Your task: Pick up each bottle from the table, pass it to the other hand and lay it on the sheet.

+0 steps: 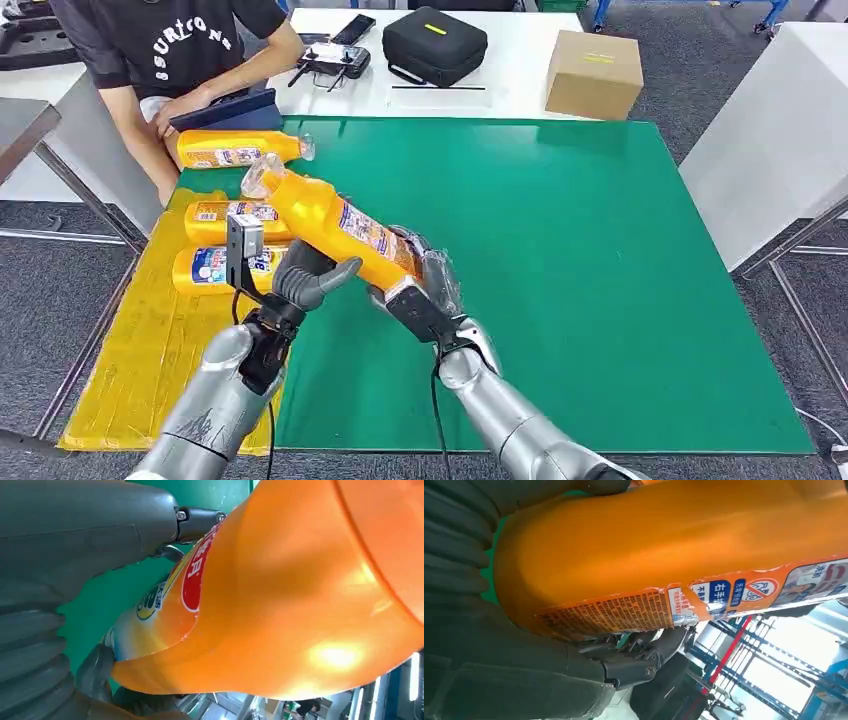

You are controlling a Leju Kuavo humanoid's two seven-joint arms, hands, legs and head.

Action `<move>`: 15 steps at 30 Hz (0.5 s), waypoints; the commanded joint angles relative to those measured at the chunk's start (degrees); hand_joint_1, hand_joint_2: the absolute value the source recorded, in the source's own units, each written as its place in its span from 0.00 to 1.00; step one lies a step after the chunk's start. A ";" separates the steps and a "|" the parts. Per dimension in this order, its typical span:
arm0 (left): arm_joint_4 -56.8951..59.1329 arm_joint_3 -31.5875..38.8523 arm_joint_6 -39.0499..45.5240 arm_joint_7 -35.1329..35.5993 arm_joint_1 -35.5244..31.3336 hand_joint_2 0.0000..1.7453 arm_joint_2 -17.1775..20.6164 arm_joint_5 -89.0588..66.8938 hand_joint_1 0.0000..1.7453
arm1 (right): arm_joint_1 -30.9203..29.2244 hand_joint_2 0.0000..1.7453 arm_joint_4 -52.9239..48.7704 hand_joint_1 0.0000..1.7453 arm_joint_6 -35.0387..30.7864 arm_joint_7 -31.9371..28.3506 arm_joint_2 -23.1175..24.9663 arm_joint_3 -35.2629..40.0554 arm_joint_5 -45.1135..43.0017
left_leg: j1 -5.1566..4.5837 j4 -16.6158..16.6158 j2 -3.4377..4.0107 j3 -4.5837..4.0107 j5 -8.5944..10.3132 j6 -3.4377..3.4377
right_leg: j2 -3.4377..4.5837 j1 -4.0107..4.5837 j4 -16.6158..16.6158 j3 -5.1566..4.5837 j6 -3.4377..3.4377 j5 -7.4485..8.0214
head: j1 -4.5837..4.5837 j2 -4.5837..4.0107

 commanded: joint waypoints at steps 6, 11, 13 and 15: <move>6.35 -3.45 -1.84 0.37 -5.51 1.00 1.16 2.80 0.00 | -3.36 1.00 4.51 1.00 -2.53 -0.50 0.07 1.25 3.17 | 0.07 0.03 -0.03 0.11 -0.06 -0.19 | -0.05 0.06 0.00 0.13 -0.12 -0.06 | 0.00 0.00; 7.16 -3.14 -2.17 0.83 -6.54 1.00 0.09 5.48 0.00 | -3.53 1.00 5.33 1.00 -3.89 -0.23 0.64 2.06 5.46 | 0.12 0.09 -0.02 0.24 -0.16 -0.30 | -0.05 0.11 0.03 0.28 -0.19 -0.15 | 0.00 0.00; 7.32 -2.56 -2.15 0.85 -6.70 1.00 -0.34 6.93 0.00 | -3.63 1.00 5.86 1.00 -3.17 0.02 1.02 2.20 5.67 | 0.10 0.06 -0.04 0.15 -0.10 -0.24 | -0.07 0.09 0.02 0.19 -0.15 -0.10 | 0.00 0.00; 7.30 -2.09 -2.13 0.99 -6.78 1.00 -0.57 8.11 0.00 | -3.70 1.00 6.41 1.00 -3.85 0.02 1.28 2.79 6.66 | 0.13 0.08 -0.02 0.20 -0.14 -0.28 | -0.05 0.12 0.01 0.25 -0.18 -0.13 | 0.00 0.00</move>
